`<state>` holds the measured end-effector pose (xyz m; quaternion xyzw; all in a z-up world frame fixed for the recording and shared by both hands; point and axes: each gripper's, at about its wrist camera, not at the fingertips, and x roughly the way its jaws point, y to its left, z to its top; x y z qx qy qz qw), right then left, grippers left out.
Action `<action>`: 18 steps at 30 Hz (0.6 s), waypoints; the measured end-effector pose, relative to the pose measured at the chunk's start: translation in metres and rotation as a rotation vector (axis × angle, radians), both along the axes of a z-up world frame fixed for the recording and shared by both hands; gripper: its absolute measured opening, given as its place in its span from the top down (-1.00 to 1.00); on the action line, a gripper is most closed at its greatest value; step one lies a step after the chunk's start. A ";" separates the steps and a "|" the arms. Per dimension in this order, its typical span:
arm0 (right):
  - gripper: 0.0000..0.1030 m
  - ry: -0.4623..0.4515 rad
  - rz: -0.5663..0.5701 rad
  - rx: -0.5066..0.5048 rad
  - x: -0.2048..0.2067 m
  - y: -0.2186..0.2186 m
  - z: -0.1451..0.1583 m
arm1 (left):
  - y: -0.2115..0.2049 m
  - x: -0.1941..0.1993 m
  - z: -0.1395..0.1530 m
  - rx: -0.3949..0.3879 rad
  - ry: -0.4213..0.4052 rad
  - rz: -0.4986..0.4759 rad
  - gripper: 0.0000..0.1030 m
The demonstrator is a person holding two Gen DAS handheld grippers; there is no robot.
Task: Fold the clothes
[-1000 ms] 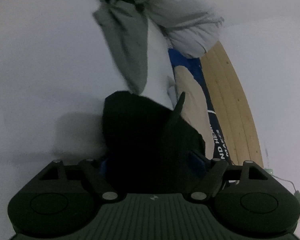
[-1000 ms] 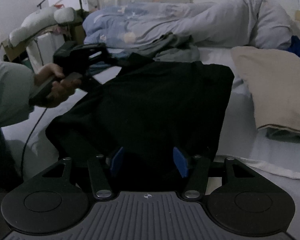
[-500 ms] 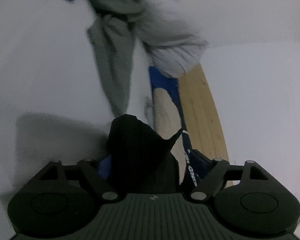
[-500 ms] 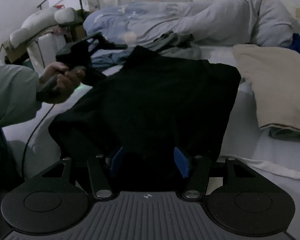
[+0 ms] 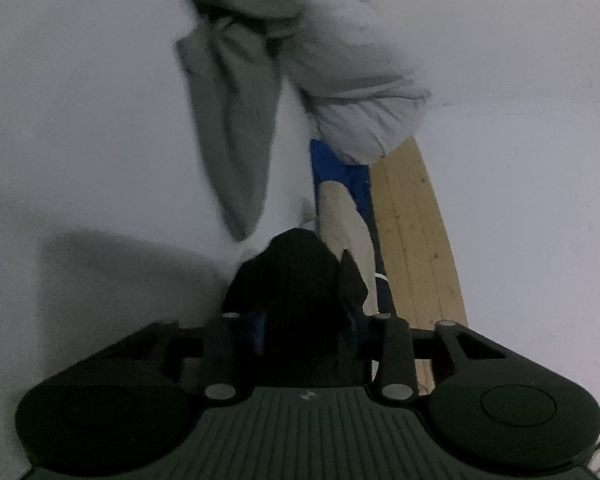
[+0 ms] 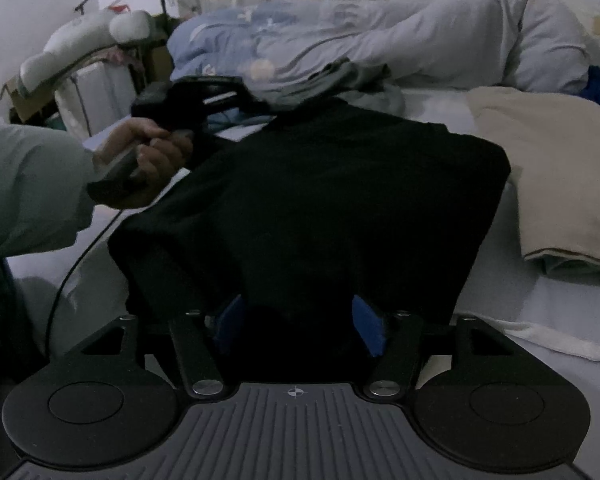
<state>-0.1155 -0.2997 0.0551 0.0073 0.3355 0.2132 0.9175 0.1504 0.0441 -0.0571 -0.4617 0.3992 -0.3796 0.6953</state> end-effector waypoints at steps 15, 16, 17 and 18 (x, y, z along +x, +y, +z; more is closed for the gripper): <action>-0.27 -0.220 -0.272 0.199 -0.024 -0.029 0.105 | -0.089 -0.167 0.132 0.637 -0.650 -0.080 0.35; -0.27 -0.216 -0.290 0.210 -0.026 -0.032 0.113 | -0.099 -0.179 0.130 0.689 -0.706 -0.070 0.35; -0.28 -0.208 -0.301 0.218 -0.029 -0.032 0.121 | -0.109 -0.190 0.128 0.740 -0.764 -0.063 0.36; -0.28 -0.200 -0.306 0.221 -0.032 -0.032 0.127 | -0.119 -0.202 0.127 0.791 -0.823 -0.055 0.36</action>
